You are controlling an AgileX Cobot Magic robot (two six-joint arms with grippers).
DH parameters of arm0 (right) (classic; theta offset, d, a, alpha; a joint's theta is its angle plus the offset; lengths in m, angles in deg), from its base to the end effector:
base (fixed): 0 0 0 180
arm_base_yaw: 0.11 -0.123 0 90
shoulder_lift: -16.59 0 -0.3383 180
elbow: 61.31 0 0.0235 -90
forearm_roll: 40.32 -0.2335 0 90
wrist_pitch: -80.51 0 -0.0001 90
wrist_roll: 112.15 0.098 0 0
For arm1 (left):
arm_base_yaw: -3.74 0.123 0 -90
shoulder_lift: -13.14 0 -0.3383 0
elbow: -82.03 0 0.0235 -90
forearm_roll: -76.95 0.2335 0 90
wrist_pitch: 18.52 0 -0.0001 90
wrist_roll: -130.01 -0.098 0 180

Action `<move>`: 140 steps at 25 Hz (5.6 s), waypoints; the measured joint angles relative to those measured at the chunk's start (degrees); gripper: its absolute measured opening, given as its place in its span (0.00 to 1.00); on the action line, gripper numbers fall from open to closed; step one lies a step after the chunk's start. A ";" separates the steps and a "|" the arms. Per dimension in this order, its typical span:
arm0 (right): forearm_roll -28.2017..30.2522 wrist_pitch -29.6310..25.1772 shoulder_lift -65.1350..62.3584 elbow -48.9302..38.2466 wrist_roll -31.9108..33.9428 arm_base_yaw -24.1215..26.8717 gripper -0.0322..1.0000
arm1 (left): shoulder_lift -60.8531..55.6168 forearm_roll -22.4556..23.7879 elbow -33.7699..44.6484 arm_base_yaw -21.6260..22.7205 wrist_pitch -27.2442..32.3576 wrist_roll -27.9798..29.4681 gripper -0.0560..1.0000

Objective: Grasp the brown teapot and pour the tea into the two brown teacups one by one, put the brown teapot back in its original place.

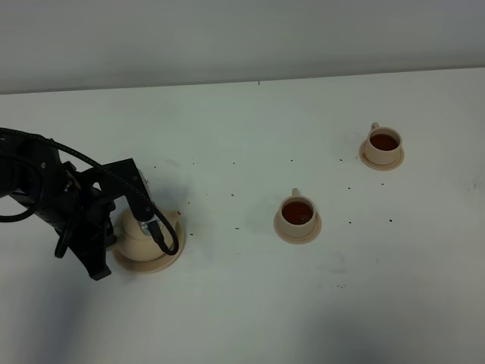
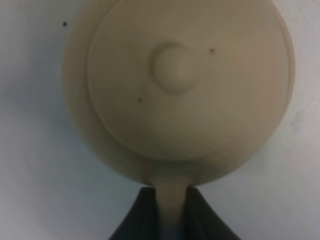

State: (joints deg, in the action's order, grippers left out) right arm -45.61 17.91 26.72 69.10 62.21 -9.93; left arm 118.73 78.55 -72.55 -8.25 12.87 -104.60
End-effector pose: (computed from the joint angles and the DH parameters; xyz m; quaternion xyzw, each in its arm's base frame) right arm -0.0611 -0.0024 0.2684 -0.1188 0.8669 0.0637 0.4798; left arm 0.3056 -0.0634 0.2199 0.5514 0.8200 0.0640 0.1392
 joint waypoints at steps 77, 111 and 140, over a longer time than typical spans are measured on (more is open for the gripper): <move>0.00 0.00 0.00 0.00 0.00 0.00 0.26 | 0.57 -2.96 0.08 0.00 -2.53 -0.05 0.50; 0.00 0.00 0.00 0.00 0.00 0.00 0.26 | -44.12 3.13 0.11 0.46 25.90 18.25 0.27; 0.00 0.00 0.00 0.00 0.00 0.00 0.26 | -96.92 -4.38 18.84 0.46 37.14 45.82 0.07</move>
State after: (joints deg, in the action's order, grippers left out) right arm -45.61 17.91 26.72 69.10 62.21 -9.93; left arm 21.81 74.17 -53.71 -7.79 50.00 -58.78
